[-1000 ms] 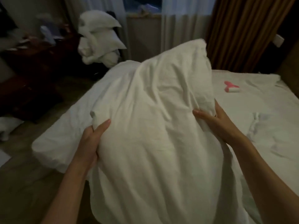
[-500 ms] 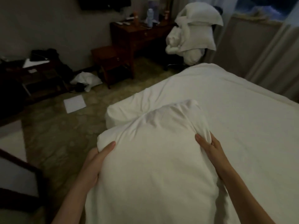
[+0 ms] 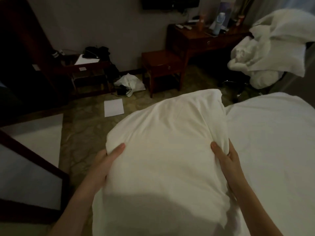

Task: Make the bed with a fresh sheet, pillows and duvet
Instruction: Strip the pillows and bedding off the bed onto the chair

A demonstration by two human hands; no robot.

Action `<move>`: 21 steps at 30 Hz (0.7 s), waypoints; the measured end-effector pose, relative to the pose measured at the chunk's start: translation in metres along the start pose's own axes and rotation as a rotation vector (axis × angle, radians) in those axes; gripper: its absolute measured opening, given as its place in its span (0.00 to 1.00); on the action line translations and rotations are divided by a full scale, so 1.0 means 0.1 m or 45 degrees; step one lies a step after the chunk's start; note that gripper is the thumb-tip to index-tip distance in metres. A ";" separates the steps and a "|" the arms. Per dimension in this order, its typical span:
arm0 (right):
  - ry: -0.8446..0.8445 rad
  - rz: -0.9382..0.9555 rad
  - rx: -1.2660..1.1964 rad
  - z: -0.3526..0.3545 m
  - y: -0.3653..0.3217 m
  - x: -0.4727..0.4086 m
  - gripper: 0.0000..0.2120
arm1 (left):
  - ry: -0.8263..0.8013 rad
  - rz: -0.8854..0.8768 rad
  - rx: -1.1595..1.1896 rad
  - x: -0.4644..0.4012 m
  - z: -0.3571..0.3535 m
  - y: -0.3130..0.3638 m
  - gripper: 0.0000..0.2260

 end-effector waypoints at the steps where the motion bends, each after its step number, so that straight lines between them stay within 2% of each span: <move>1: -0.007 -0.003 0.005 -0.11 -0.01 -0.17 0.21 | -0.020 0.005 0.018 -0.15 0.07 0.05 0.32; 3: 0.006 -0.011 0.011 -0.35 -0.03 -0.51 0.23 | -0.027 0.008 0.034 -0.51 0.18 0.15 0.31; 6: 0.047 -0.025 -0.015 -0.75 -0.07 -1.08 0.23 | 0.025 -0.030 0.045 -1.21 0.34 0.37 0.23; 10: 0.145 -0.037 -0.056 -1.27 -0.22 -1.81 0.20 | 0.015 -0.048 -0.016 -2.17 0.57 0.91 0.34; 15: 0.352 -0.065 -0.124 -1.79 -0.46 -2.44 0.23 | -0.072 -0.108 -0.112 -3.10 0.73 1.71 0.27; 19: 0.491 -0.052 -0.107 -1.94 -0.53 -2.75 0.20 | -0.190 0.028 -0.131 -3.63 0.71 1.95 0.33; 21: 0.555 -0.068 -0.078 -2.00 -0.57 -2.89 0.19 | -0.247 0.082 -0.123 -3.88 0.68 2.07 0.32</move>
Point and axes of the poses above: each hand's wrist, its own x-axis away from the middle knuckle, its own z-axis out of the back of the hand, y = z × x, the point moved 1 cm from there along -x, towards the middle knuckle, and after that the axes turned 7 degrees about -y, right-handed, at the moved point
